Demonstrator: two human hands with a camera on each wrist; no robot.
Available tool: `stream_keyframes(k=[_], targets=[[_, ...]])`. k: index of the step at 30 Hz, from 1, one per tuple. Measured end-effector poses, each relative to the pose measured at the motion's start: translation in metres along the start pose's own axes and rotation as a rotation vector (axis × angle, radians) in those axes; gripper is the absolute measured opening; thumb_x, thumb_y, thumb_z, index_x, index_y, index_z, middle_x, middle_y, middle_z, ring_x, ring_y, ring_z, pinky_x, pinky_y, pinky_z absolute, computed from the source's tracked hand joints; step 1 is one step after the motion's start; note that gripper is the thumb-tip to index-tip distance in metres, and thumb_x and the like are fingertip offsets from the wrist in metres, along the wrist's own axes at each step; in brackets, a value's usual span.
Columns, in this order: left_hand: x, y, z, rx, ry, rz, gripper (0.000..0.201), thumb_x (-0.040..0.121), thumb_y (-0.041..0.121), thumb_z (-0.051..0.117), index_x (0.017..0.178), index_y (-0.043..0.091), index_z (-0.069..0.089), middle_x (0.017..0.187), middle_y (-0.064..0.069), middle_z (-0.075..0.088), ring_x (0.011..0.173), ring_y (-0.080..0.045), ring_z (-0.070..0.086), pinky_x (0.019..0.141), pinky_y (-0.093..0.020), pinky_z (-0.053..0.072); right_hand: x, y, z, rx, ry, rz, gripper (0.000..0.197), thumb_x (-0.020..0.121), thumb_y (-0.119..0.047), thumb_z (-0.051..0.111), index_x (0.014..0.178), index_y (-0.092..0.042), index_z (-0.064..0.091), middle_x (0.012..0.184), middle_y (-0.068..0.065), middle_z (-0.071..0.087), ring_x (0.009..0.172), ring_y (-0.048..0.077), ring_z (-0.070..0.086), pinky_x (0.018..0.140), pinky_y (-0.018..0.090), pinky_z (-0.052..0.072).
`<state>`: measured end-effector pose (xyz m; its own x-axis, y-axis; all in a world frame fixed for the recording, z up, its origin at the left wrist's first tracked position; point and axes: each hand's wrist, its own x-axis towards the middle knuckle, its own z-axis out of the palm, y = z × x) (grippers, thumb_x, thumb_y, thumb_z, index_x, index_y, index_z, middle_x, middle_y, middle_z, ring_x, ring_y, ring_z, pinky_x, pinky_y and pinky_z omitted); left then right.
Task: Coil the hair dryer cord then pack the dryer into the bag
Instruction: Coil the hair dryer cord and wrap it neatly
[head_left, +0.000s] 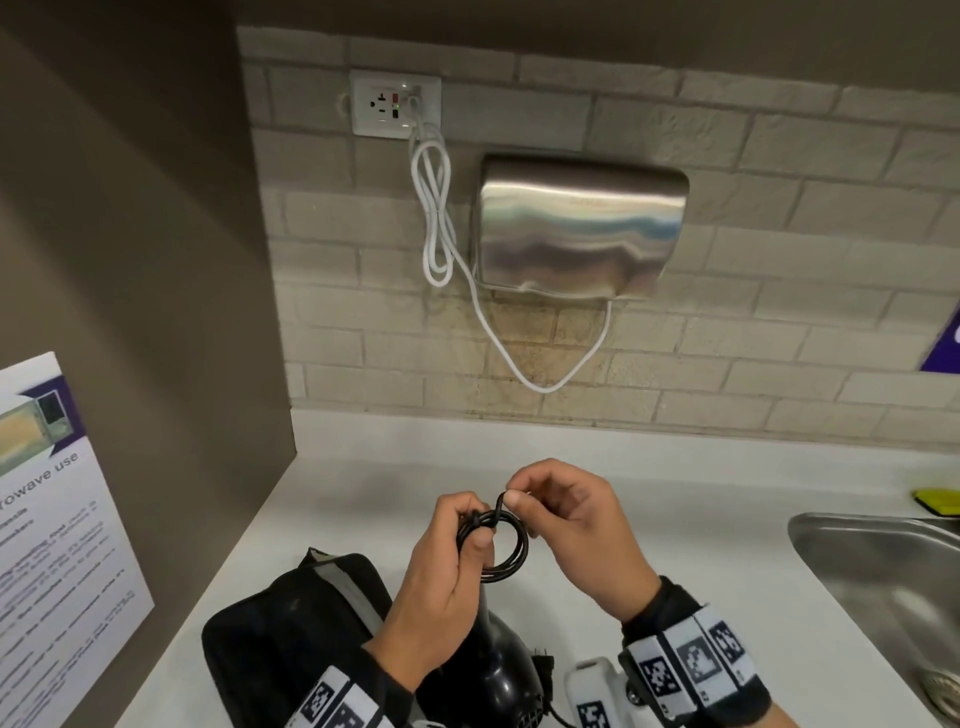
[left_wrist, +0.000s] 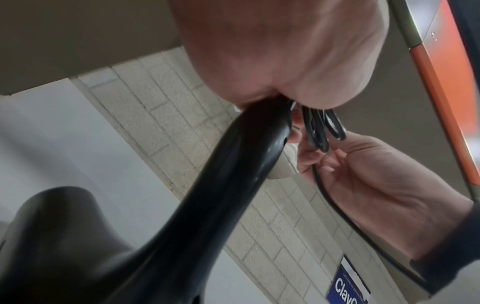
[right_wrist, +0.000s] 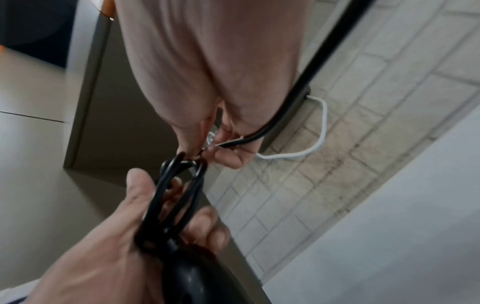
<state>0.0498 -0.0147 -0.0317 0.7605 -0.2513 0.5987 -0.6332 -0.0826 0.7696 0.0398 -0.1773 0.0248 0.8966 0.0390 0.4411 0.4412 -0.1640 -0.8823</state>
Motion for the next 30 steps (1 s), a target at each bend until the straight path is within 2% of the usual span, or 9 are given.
stream_keyframes(k=[2, 5, 8, 12, 16, 19, 23, 26, 30], targets=[[0.0, 0.0, 0.001, -0.003, 0.022, -0.002, 0.029, 0.094, 0.065, 0.033, 0.102, 0.04, 0.047, 0.082, -0.002, 0.056, 0.066, -0.007, 0.052, 0.063, -0.015, 0.043, -0.005, 0.007, 0.005, 0.024, 0.036, 0.02, 0.004, 0.088, -0.004, 0.067, 0.086, -0.007, 0.07, 0.075, 0.003, 0.069, 0.065, 0.017, 0.057, 0.062, 0.03, 0.048], [-0.002, 0.002, 0.005, -0.016, 0.058, -0.007, 0.028, 0.095, 0.063, 0.034, 0.101, 0.039, 0.047, 0.08, 0.008, 0.056, 0.068, -0.006, 0.052, 0.065, -0.012, 0.041, -0.015, 0.012, 0.009, 0.075, 0.084, 0.017, 0.009, 0.092, -0.01, 0.064, 0.092, -0.005, 0.071, 0.089, 0.007, 0.072, 0.071, 0.018, 0.063, 0.072, 0.034, 0.053], [-0.003, 0.004, 0.007, -0.029, 0.093, -0.022, 0.029, 0.094, 0.063, 0.034, 0.101, 0.039, 0.047, 0.082, 0.017, 0.055, 0.07, -0.004, 0.053, 0.066, -0.01, 0.042, -0.027, 0.014, 0.013, 0.156, 0.04, 0.0, 0.023, 0.084, -0.021, 0.07, 0.102, -0.007, 0.071, 0.102, 0.009, 0.069, 0.084, 0.022, 0.066, 0.08, 0.033, 0.054], [-0.002, 0.005, 0.006, 0.006, 0.116, -0.027, 0.025, 0.095, 0.062, 0.035, 0.101, 0.04, 0.046, 0.09, 0.014, 0.051, 0.081, -0.009, 0.055, 0.073, -0.011, 0.043, -0.032, 0.017, 0.015, 0.162, 0.006, 0.074, 0.03, 0.08, -0.002, 0.075, 0.108, -0.015, 0.071, 0.098, 0.011, 0.074, 0.091, 0.023, 0.069, 0.085, 0.032, 0.055], [-0.002, 0.013, 0.003, -0.001, 0.067, -0.036, 0.018, 0.093, 0.054, 0.049, 0.104, 0.04, 0.047, 0.098, 0.01, 0.052, 0.091, -0.017, 0.058, 0.079, -0.018, 0.046, -0.027, 0.01, 0.009, 0.167, 0.0, 0.106, 0.024, 0.085, 0.01, 0.065, 0.102, -0.007, 0.072, 0.091, 0.017, 0.075, 0.082, 0.023, 0.071, 0.079, 0.029, 0.056], [0.002, 0.023, -0.006, 0.079, 0.021, -0.01, 0.035, 0.085, 0.042, 0.069, 0.115, 0.039, 0.053, 0.11, 0.018, 0.057, 0.105, -0.012, 0.061, 0.086, -0.011, 0.046, -0.025, 0.001, 0.005, 0.049, -0.04, 0.083, 0.021, 0.087, 0.005, 0.065, 0.101, -0.008, 0.073, 0.091, 0.01, 0.077, 0.085, 0.024, 0.072, 0.08, 0.031, 0.057], [0.008, 0.037, -0.017, 0.247, 0.019, 0.08, 0.027, 0.086, 0.027, 0.073, 0.112, 0.028, 0.068, 0.106, 0.021, 0.064, 0.103, -0.003, 0.063, 0.086, -0.008, 0.044, -0.025, -0.007, 0.004, -0.035, -0.048, 0.082, 0.022, 0.085, -0.007, 0.072, 0.103, -0.016, 0.064, 0.089, 0.009, 0.074, 0.081, 0.025, 0.07, 0.079, 0.038, 0.056], [0.007, 0.043, -0.016, 0.181, 0.053, -0.076, 0.025, 0.086, 0.021, 0.074, 0.106, 0.034, 0.071, 0.103, 0.024, 0.07, 0.101, 0.0, 0.066, 0.085, -0.01, 0.048, -0.024, -0.011, 0.004, -0.008, -0.022, 0.109, 0.034, 0.083, -0.006, 0.074, 0.105, -0.018, 0.052, 0.084, 0.011, 0.074, 0.077, 0.021, 0.07, 0.076, 0.033, 0.056], [0.01, 0.049, -0.012, 0.07, 0.115, -0.221, 0.023, 0.085, 0.014, 0.074, 0.097, 0.034, 0.074, 0.093, 0.025, 0.074, 0.093, 0.003, 0.069, 0.08, -0.008, 0.049, -0.026, -0.01, 0.007, -0.069, 0.009, 0.065, 0.035, 0.078, -0.018, 0.077, 0.093, -0.03, 0.048, 0.087, 0.012, 0.073, 0.081, 0.022, 0.071, 0.079, 0.034, 0.056]])
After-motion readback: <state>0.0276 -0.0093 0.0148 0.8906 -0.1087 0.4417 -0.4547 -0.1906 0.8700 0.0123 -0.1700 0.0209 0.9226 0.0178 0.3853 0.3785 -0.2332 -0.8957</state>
